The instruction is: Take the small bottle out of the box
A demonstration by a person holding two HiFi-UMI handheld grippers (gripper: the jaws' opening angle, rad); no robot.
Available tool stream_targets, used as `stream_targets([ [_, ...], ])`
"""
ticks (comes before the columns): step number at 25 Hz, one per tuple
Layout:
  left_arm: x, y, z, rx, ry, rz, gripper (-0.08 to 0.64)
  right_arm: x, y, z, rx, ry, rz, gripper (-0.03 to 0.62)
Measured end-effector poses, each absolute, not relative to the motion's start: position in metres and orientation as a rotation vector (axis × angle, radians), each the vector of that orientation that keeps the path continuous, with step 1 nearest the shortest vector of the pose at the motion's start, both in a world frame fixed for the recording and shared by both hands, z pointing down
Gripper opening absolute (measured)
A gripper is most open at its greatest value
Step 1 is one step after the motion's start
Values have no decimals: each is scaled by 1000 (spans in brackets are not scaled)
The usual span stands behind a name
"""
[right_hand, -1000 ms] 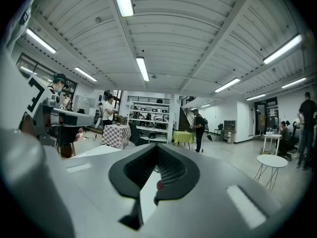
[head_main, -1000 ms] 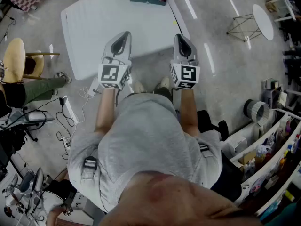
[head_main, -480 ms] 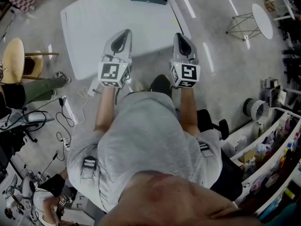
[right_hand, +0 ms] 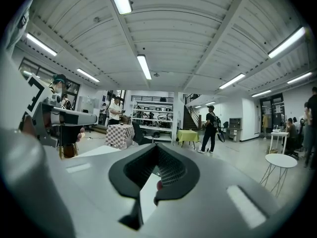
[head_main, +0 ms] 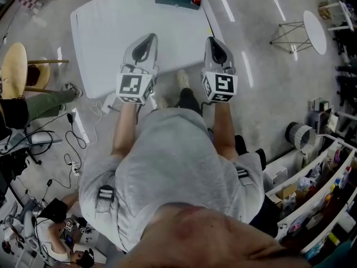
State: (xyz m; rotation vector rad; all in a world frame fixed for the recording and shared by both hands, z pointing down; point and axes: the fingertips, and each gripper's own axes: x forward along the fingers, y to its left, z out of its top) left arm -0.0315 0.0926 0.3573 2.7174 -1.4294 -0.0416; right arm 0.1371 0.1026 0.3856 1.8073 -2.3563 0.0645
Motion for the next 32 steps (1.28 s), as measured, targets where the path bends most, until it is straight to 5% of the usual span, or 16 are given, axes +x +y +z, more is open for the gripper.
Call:
stream_targets([
  [32, 43, -104, 459, 2423, -1547, 171, 12, 190, -127, 492, 1460, -2414, 298, 3],
])
